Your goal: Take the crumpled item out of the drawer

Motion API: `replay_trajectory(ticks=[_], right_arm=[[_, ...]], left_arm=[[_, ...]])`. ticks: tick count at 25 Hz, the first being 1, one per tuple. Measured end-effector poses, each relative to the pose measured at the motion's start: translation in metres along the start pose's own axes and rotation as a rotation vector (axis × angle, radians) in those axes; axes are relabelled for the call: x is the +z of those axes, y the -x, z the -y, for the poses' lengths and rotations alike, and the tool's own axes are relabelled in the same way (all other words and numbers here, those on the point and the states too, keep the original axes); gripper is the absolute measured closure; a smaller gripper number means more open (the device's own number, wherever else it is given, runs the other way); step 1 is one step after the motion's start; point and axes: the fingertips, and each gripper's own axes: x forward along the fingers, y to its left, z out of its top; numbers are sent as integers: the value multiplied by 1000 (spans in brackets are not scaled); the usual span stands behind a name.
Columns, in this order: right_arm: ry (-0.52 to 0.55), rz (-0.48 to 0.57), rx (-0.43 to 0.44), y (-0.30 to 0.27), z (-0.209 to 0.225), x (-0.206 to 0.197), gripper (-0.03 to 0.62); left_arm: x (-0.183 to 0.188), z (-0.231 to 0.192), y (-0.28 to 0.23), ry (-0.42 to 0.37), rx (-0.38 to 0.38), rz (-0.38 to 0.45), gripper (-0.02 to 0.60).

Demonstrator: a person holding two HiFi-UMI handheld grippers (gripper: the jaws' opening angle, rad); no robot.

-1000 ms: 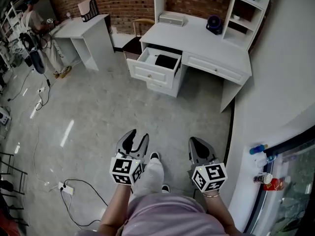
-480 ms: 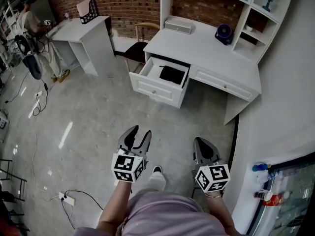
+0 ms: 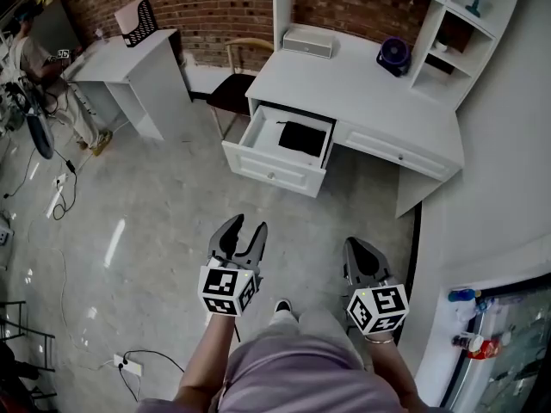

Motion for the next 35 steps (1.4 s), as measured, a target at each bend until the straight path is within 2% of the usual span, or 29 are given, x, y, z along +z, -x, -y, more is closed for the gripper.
replay_trajectory(ticks=[13,25,31,35], right_arm=[[-18,-14,34,-99,57,21,591],[-12,-13,119,-185,134,58,591],[-27,-18,129,-203,160,60,591],[-58,-30,117,-209,176,52,591]], left_arm=[[11,-31,-103,-4,26,-22,402],[40,-44,-205,-41,124,-40,402],[47,-43,-240,-72,133,-77,402],[40,-39,-262,-107,101,-138,402]])
